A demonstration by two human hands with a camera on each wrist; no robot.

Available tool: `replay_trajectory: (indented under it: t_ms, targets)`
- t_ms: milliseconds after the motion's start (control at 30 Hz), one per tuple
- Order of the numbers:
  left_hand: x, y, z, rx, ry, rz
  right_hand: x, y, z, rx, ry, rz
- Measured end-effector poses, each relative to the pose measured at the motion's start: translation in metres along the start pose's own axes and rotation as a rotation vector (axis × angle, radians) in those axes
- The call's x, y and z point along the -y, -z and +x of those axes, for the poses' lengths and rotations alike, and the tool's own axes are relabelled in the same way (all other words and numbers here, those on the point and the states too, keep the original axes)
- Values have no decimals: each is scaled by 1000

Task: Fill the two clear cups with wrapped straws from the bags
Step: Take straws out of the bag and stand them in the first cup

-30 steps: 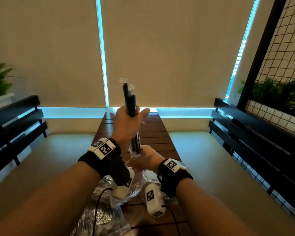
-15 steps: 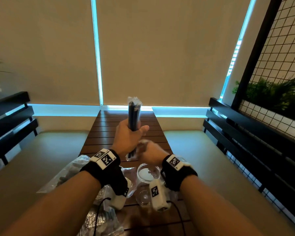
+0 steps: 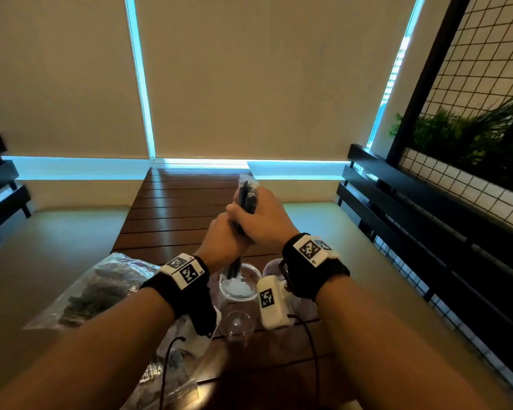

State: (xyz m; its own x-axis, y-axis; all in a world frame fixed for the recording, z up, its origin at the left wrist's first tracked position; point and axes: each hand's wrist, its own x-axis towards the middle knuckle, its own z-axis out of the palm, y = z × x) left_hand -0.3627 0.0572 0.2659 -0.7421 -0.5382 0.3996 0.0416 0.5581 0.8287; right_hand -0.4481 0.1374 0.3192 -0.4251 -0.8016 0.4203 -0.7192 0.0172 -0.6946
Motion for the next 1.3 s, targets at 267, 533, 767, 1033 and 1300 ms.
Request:
replay_trajectory:
  t_ms: [267,533,767,1033,1300]
  targets:
    - [41,30,-34,500,356,551,-38,-27,-20,13,-160,-29]
    - [77,27,-55,482,351,598,-78,-96,-43,166,-317,-167]
    - [81,39,-65,478,359,662,-81,-109,-35,228,-330,-271]
    - [73,71,-69,441,373,1022,-79,-111,-42,265,-340,-255]
    - [60,86,-71,437,504,970,-46,-89,-35,89,-256,-259]
